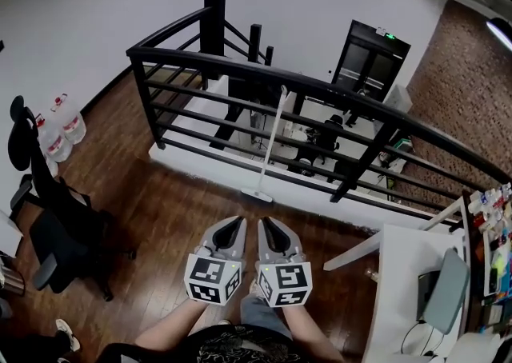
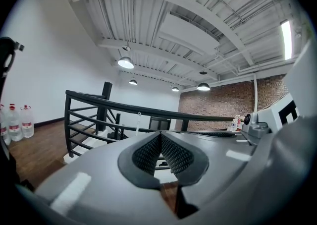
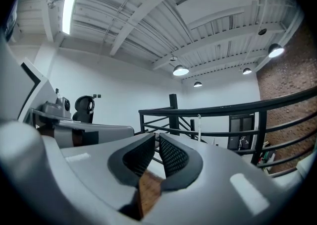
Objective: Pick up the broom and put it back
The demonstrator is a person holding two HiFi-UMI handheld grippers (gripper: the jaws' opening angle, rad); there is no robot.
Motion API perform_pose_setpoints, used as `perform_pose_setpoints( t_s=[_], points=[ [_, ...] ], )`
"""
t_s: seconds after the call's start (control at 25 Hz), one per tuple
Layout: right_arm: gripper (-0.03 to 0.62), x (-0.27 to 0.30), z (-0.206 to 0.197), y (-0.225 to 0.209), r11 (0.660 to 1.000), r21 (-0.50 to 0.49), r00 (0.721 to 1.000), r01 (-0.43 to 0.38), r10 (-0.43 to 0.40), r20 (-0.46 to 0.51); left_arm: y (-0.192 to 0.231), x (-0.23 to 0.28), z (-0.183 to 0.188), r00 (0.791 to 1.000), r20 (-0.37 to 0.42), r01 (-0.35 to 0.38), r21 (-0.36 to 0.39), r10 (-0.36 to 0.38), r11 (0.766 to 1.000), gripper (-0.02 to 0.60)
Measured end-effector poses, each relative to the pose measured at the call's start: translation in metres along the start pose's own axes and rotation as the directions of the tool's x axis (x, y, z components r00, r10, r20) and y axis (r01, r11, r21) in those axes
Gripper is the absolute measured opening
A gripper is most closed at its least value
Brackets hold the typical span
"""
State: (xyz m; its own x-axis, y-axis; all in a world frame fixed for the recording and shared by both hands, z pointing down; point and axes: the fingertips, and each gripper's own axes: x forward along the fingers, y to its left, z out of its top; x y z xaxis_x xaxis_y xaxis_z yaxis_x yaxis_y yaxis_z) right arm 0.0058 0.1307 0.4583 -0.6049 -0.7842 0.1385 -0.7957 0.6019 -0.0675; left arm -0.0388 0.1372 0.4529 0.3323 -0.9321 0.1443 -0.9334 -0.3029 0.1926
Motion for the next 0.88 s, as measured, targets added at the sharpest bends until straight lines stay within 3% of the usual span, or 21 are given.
perform_pose_setpoints(
  t_s=[0.48, 0.88],
  points=[
    [0.008, 0.108, 0.038, -0.103, 0.998, -0.01, 0.998, -0.061, 0.061, 0.026, 0.017, 0.15, 0.04, 1.0, 0.011, -0.029, 0.021, 0.029, 0.999, 0.003],
    [0.009, 0.152, 0.048, -0.165, 0.996, 0.014, 0.996, -0.09, 0.089, 0.031, 0.021, 0.216, 0.048, 0.998, -0.01, -0.069, 0.022, 0.069, 0.997, 0.003]
  ],
)
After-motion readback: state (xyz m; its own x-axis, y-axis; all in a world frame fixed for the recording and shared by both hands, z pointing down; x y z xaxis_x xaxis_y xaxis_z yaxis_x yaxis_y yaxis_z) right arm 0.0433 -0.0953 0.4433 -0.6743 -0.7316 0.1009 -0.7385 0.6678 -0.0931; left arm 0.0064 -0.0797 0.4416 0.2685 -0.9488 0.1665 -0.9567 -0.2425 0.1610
